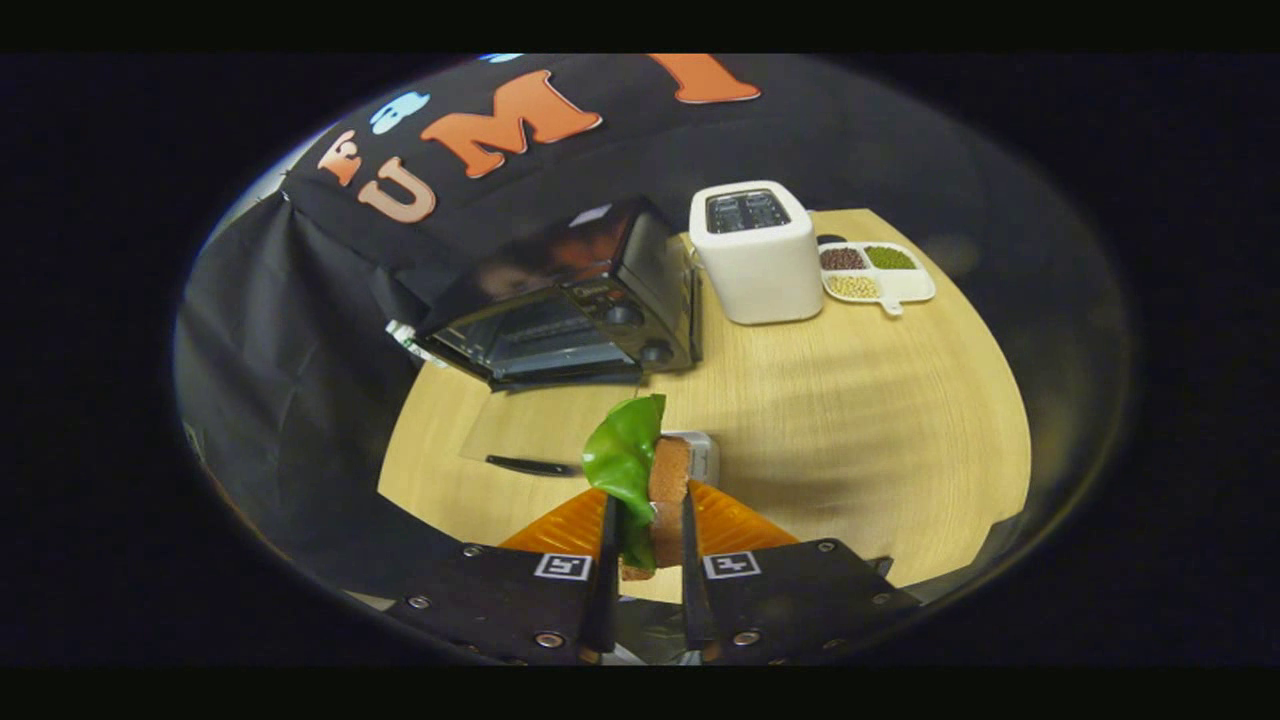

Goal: Open the toaster oven, put the food inside, and close the toaster oven door.

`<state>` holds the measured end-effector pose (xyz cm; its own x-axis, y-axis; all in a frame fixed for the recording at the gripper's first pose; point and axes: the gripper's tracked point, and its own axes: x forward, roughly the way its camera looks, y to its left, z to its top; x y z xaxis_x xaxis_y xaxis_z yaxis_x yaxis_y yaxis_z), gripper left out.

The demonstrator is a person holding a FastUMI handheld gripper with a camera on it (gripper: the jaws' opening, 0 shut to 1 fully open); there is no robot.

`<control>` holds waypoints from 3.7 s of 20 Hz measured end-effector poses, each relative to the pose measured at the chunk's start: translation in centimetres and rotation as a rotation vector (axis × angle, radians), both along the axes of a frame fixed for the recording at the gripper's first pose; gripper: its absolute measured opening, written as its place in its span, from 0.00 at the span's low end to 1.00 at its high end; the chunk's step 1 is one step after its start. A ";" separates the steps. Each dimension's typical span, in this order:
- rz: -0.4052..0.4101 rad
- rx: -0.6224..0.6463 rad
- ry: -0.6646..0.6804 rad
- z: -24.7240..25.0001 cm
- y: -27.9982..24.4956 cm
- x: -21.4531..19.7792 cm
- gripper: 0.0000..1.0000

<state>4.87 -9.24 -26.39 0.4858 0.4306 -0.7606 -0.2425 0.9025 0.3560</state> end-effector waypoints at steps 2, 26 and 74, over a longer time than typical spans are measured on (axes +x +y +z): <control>-0.063 0.058 -0.047 2.2 1.4 -0.1 0.26; -0.808 0.671 -0.106 -7.8 17.9 10.7 0.26; -0.151 -0.365 -0.282 -15.6 19.2 -2.7 1.00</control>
<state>2.15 9.95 -41.95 0.7315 0.0691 -0.6783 -0.1410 0.9887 -0.0513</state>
